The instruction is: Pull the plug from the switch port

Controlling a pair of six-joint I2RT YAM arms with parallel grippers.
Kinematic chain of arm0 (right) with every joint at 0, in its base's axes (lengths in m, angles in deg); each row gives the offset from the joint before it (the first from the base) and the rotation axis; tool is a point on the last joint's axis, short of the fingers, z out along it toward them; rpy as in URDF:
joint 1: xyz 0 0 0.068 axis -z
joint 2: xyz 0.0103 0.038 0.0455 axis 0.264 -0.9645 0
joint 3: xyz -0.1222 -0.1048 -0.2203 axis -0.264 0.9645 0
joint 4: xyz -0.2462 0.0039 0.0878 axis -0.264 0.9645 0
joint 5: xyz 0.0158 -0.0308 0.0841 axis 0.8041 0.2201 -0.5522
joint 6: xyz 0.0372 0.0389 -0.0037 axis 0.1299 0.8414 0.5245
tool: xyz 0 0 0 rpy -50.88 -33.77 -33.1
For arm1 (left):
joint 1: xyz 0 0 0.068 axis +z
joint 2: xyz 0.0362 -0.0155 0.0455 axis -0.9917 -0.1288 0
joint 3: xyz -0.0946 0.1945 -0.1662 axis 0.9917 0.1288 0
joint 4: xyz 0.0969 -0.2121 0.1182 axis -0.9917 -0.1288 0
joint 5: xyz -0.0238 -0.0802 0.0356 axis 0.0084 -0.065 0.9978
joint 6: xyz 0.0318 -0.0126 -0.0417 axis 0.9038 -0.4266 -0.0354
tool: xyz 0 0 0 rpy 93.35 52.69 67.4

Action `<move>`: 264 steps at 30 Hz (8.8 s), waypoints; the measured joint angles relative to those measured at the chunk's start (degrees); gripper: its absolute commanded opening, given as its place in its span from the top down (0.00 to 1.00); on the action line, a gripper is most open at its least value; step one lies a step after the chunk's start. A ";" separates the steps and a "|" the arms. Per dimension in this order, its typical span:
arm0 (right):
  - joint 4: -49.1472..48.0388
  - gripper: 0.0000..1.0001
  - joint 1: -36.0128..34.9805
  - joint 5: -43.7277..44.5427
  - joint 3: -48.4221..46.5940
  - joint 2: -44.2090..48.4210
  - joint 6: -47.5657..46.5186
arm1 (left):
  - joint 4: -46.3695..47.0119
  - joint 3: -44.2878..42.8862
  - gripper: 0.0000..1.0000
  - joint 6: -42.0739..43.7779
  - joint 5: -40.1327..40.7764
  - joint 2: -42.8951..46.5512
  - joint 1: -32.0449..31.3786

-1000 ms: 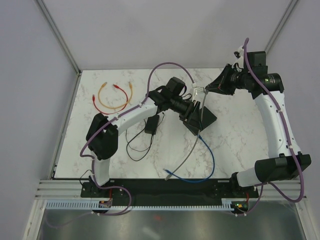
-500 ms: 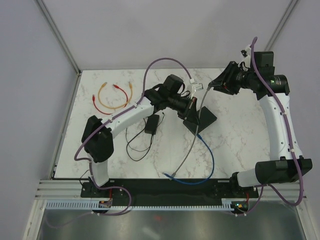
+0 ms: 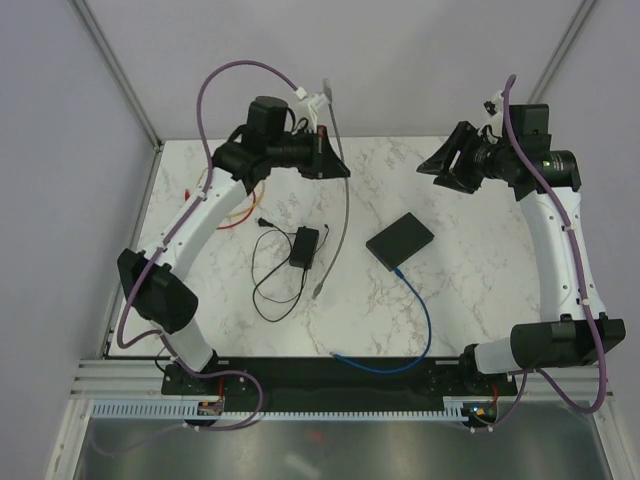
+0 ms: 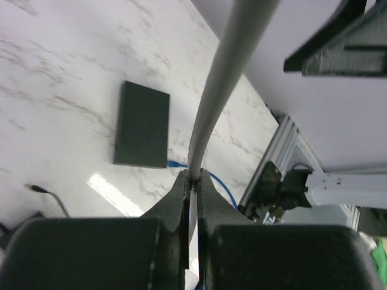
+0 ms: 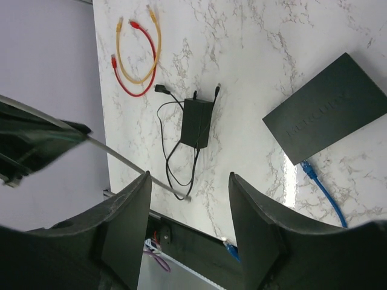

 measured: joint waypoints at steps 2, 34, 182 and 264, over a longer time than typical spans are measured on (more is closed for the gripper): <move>0.35 0.39 0.00 0.00 0.35 0.00 -0.28 | -0.61 -2.45 0.98 -0.28 0.66 0.00 3.56; 1.29 0.38 0.00 -0.31 2.03 0.28 -2.01 | -16.50 -19.96 0.98 19.93 35.23 -7.69 26.43; -36.87 1.00 -1.73 -14.27 51.54 -18.97 -10.25 | 6.99 -5.27 0.78 -26.69 -11.63 -41.97 -7.69; -49.94 0.61 3.30 -21.33 61.77 -16.24 -2.32 | 6.99 -5.70 0.80 -25.00 -17.62 -43.91 -8.50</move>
